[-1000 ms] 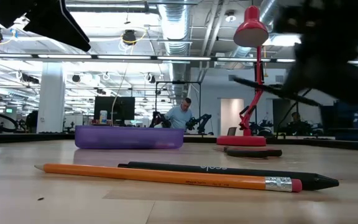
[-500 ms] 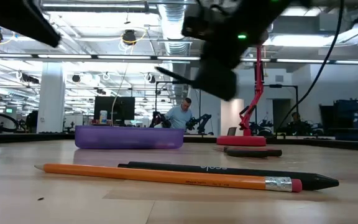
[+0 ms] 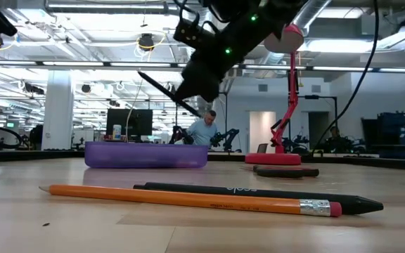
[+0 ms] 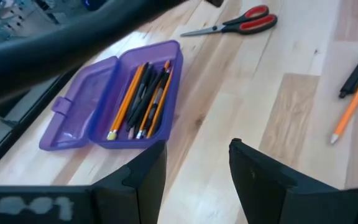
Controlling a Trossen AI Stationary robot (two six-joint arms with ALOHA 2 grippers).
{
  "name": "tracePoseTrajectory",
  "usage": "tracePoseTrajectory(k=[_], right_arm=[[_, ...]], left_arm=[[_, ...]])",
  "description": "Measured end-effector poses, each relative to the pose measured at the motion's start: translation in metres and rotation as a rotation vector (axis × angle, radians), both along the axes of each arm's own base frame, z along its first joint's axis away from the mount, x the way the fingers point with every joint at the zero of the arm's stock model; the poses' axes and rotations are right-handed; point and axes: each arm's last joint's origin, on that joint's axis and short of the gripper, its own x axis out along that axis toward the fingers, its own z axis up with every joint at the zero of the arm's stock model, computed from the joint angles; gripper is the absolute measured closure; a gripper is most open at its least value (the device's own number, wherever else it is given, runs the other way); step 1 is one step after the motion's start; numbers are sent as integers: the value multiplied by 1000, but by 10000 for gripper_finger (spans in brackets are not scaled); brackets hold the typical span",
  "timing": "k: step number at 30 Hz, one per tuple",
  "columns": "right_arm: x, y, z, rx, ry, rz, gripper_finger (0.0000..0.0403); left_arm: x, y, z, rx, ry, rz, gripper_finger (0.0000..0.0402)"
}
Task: Pick & place school supplies into a supply box
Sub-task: Put the black pen into the purple supply box
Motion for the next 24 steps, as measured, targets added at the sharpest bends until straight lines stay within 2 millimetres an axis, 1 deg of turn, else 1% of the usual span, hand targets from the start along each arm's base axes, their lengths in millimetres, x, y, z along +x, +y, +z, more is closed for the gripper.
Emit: tracePoseTrajectory(k=[8,10,12,14,18,20,24], right_arm=[[5,-21,5,110,-79,54,396],[10,-25,2,128,-114,59,396],[10,-27,-5,134,-90,62,396],[16,-29,-13,131,-93,63,396],[19,-28,-35,131,-31,61,396],[21,-28,-42,126,-1,51,395],[24,-26,-50,106,54,26,374]], left_arm=[[2,1,1,7,-34,2,237],[3,1,1,11,-43,1,237],[3,1,1,16,-52,-2,237],[3,1,1,15,-53,-3,237],[3,1,1,0,-45,4,237],[3,1,1,1,-45,4,237],[3,1,1,1,-44,4,237]])
